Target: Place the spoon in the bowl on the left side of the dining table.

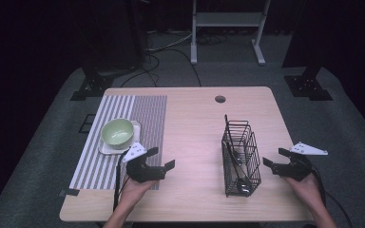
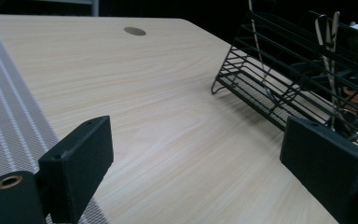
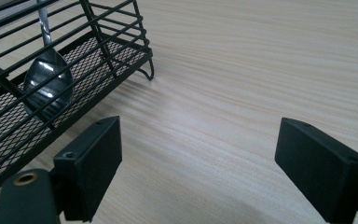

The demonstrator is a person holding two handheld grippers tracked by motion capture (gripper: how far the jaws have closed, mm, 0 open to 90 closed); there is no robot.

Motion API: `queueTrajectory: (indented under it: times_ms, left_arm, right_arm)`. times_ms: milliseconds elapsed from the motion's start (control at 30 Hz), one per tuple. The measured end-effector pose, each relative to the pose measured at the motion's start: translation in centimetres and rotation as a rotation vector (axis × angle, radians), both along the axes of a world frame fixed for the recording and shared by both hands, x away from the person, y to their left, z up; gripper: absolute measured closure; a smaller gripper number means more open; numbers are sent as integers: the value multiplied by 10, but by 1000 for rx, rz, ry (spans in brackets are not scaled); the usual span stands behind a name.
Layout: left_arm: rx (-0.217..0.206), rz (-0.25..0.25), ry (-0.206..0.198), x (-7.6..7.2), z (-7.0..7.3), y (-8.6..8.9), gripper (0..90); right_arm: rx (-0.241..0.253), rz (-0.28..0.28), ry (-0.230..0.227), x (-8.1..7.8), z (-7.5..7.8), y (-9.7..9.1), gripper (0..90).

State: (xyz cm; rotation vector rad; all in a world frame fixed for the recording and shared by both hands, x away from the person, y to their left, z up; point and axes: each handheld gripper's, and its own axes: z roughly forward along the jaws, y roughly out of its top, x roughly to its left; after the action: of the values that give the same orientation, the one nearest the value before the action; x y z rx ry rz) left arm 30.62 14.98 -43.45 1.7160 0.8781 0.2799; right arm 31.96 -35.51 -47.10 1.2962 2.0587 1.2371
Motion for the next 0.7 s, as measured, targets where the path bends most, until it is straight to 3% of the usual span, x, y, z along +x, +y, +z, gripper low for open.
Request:
queueTrajectory:
  times_ms: [333, 567, 700]
  left_arm:
    - [4, -44, -11, 10, 10, -23, 85]
    - [-36, -54, -12, 20, 14, -40, 85]
    - [-37, -67, -10, 25, 15, -48, 85]
  right_arm:
    - [12, -3, -8, 0, 1, -2, 136]
    - [18, -3, -10, -1, 1, -4, 136]
    - [19, -1, -10, -1, 1, -4, 136]
